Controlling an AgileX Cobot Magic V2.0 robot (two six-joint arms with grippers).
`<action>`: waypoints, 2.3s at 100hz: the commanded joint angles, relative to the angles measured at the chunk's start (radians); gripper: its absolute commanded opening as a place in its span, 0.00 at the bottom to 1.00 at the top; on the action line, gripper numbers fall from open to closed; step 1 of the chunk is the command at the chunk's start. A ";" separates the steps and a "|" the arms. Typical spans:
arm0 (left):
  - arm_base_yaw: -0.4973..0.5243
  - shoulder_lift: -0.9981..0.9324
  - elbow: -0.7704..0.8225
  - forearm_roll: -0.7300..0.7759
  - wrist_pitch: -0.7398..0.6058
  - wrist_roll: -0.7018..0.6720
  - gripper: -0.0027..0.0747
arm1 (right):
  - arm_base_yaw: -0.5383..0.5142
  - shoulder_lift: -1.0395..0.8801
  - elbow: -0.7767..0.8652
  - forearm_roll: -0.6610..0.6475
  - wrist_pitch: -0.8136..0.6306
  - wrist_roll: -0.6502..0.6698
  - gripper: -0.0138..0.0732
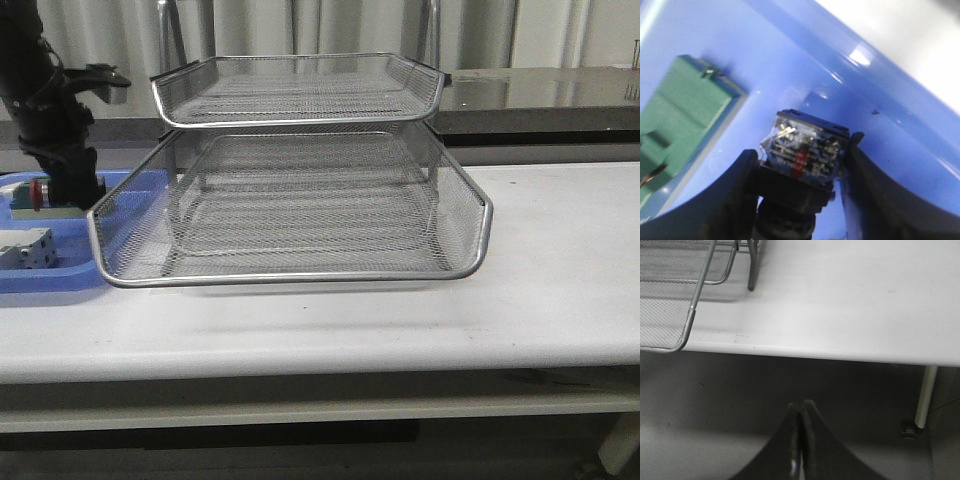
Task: Place button on rack with both arms
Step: 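Close the left gripper on the button and lift it up, then carry the button over the pulled-out middle tray and lower it in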
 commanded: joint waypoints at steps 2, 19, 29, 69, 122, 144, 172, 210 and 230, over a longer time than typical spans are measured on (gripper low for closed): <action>0.000 -0.077 -0.121 -0.010 0.069 -0.119 0.04 | 0.001 0.000 -0.026 -0.015 -0.060 -0.002 0.08; 0.000 -0.102 -0.199 -0.004 0.069 -0.266 0.04 | 0.001 0.000 -0.026 -0.015 -0.061 -0.002 0.08; 0.000 -0.125 -0.199 -0.004 0.069 -0.331 0.04 | 0.001 0.000 -0.026 -0.015 -0.061 -0.002 0.08; -0.031 -0.300 -0.074 -0.028 0.069 -0.412 0.04 | 0.001 0.000 -0.026 -0.015 -0.060 -0.002 0.08; -0.141 -0.644 0.353 -0.025 0.069 -0.412 0.04 | 0.001 0.000 -0.026 -0.015 -0.060 -0.002 0.08; -0.221 -0.772 0.523 -0.030 0.069 -0.397 0.04 | 0.001 0.000 -0.026 -0.015 -0.060 -0.002 0.08; -0.416 -0.781 0.609 -0.032 0.054 -0.381 0.04 | 0.001 0.000 -0.026 -0.015 -0.060 -0.002 0.08; -0.614 -0.651 0.610 -0.032 -0.194 -0.361 0.04 | 0.001 0.000 -0.026 -0.015 -0.060 -0.002 0.08; -0.642 -0.581 0.608 -0.032 -0.241 -0.321 0.04 | 0.001 0.000 -0.026 -0.015 -0.060 -0.002 0.08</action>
